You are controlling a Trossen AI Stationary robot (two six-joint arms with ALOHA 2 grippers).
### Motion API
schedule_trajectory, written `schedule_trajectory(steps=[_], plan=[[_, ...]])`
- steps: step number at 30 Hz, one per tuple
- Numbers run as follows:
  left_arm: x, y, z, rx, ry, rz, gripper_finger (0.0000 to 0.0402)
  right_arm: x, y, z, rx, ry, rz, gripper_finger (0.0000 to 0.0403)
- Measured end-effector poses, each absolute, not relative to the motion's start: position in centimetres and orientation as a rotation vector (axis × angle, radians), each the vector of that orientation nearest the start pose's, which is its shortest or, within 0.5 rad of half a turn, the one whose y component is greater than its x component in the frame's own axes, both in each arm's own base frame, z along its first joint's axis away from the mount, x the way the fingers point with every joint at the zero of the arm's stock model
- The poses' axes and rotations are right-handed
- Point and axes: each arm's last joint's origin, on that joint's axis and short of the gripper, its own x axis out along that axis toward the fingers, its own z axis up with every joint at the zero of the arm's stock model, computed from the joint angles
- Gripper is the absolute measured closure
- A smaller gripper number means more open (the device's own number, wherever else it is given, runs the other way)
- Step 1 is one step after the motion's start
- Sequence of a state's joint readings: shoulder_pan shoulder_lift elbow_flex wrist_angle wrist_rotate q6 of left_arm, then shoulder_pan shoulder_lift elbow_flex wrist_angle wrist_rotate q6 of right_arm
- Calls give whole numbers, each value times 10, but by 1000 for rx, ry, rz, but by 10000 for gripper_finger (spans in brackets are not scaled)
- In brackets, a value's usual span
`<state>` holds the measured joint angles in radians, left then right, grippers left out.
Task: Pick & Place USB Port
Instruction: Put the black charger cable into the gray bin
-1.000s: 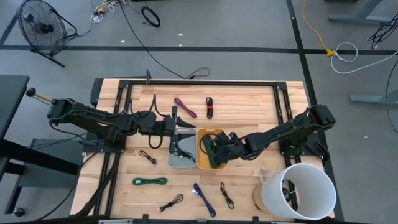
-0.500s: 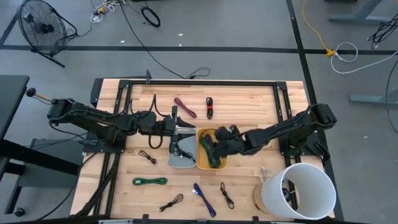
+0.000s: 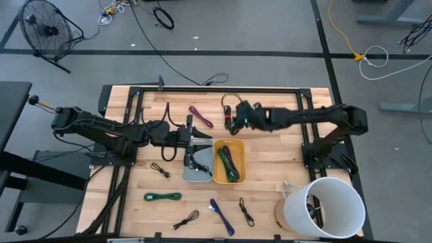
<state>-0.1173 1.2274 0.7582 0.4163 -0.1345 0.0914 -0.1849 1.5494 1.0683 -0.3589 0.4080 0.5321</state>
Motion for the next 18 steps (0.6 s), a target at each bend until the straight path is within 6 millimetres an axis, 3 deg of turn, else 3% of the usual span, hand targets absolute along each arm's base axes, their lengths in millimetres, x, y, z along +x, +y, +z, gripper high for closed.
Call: schedule_trajectory(steps=[6, 18], plan=[[272, -28, 290, 98, 55, 15, 259, 313, -107, 241, 459, 608, -738, 241], [272, -28, 290, 97, 55, 15, 259, 329, -130, 205, 485, 649, -717, 175]])
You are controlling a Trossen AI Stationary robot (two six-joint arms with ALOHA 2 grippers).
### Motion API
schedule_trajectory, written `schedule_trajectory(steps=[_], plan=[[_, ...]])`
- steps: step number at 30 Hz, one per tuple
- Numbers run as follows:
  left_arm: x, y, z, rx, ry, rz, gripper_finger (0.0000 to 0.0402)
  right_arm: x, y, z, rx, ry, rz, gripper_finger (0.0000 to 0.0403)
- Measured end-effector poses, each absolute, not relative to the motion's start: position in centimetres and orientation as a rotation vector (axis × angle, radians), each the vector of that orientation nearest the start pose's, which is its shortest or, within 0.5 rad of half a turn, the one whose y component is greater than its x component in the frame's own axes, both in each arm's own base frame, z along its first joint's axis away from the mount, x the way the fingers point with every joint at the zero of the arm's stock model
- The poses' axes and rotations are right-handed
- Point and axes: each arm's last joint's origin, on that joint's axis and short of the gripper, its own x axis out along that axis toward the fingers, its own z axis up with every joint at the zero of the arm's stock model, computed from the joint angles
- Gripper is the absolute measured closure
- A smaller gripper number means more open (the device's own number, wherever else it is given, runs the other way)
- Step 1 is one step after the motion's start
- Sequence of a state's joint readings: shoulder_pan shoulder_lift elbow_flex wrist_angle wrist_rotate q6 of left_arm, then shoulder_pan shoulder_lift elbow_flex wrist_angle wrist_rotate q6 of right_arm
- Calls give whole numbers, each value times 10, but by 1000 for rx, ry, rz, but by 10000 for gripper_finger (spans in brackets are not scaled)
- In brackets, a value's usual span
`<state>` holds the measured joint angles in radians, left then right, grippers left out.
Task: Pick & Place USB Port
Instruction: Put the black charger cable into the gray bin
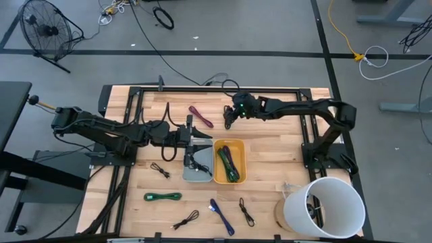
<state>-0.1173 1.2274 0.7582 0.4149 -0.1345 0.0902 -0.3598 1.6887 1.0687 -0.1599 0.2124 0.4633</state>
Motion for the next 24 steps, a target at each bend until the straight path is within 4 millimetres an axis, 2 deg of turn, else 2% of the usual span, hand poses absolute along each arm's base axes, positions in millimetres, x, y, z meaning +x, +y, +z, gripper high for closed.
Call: schedule_trajectory(steps=[14, 24], plan=[[272, -28, 290, 96, 55, 15, 259, 343, -145, 158, 527, 693, -745, 120], [272, -28, 290, 95, 55, 15, 259, 349, -148, 134, 560, 715, -756, 113]])
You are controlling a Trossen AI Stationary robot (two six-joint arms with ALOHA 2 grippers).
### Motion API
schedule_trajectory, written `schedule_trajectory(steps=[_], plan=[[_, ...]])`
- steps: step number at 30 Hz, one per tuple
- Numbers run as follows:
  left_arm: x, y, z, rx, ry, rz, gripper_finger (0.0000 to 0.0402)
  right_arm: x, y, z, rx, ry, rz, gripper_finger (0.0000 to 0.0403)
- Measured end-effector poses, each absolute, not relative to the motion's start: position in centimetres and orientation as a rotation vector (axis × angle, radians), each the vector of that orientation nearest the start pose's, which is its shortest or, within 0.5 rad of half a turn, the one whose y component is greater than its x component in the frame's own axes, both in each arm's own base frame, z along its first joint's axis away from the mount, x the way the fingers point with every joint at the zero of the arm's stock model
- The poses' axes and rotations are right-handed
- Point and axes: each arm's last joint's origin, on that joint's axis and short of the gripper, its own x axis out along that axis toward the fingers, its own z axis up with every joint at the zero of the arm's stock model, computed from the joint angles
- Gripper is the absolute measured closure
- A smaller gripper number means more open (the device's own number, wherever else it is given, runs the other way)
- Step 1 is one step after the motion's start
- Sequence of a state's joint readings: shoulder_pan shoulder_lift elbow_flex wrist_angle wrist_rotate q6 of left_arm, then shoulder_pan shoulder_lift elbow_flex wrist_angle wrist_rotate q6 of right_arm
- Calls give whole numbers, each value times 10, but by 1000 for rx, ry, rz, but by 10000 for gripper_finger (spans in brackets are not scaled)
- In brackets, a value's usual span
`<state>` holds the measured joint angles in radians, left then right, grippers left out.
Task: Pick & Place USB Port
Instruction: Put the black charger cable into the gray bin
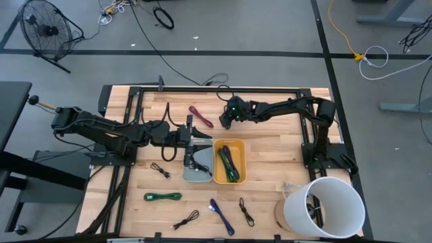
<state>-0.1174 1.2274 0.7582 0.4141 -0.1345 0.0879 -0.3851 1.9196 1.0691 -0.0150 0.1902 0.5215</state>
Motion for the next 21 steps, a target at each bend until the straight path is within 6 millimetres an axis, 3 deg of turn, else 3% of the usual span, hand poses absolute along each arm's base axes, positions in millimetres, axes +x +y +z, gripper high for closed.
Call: schedule_trajectory(steps=[7, 12, 16, 21], plan=[[272, -28, 290, 95, 55, 14, 259, 352, -149, 118, 578, 733, -770, 114], [272, -28, 290, 95, 55, 15, 259, 353, -149, 112, 593, 730, -795, 146], [272, -28, 290, 95, 55, 15, 259, 352, -150, 111, 610, 734, -810, 221], [272, -28, 290, 76, 55, 15, 259, 352, -152, 112, 603, 733, -794, 366]])
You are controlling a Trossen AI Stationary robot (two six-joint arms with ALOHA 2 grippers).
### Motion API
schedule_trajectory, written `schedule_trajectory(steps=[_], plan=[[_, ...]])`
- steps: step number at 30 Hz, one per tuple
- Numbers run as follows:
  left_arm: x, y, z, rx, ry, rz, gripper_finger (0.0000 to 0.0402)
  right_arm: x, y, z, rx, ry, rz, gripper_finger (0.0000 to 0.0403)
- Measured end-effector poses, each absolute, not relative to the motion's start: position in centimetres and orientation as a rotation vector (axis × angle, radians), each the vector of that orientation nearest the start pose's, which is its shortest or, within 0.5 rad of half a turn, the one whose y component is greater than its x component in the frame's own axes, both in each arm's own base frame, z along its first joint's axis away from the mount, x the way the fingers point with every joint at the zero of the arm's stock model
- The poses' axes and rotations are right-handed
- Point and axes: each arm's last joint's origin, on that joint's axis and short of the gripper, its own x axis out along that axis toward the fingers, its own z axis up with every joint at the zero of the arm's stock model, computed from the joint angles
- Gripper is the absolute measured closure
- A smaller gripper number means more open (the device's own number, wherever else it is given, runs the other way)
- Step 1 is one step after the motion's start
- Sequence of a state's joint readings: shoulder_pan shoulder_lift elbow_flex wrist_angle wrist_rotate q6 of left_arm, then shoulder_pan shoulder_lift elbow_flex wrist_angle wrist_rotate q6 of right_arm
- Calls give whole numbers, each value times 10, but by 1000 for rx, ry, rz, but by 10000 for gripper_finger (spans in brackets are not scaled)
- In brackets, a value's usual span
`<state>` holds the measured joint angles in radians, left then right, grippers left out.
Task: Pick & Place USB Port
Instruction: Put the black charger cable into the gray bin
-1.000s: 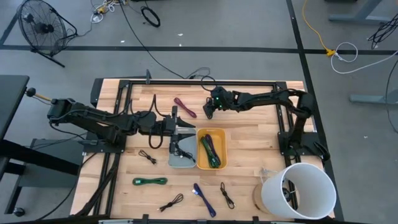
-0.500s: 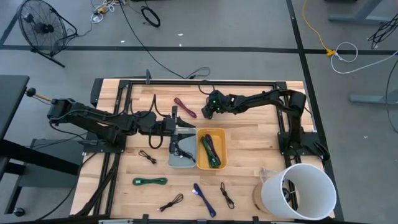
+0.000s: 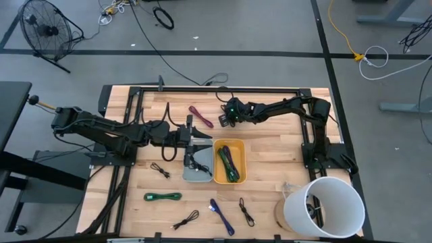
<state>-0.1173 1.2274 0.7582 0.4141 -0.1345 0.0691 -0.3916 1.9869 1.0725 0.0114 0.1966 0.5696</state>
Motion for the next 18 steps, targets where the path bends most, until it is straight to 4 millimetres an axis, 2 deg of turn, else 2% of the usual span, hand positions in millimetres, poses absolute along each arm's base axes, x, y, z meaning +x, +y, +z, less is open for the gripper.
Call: schedule_trajectory(steps=[4, 7, 12, 18], plan=[[272, -28, 290, 71, 55, 15, 259, 352, -151, 117, 619, 722, -757, 370], [272, -28, 290, 71, 55, 15, 259, 351, -148, 137, 618, 684, -698, 370], [272, -28, 290, 71, 55, 15, 259, 346, -139, 190, 564, 563, -593, 370], [272, -28, 290, 71, 54, 15, 259, 317, -109, 275, 461, 387, -469, 370]])
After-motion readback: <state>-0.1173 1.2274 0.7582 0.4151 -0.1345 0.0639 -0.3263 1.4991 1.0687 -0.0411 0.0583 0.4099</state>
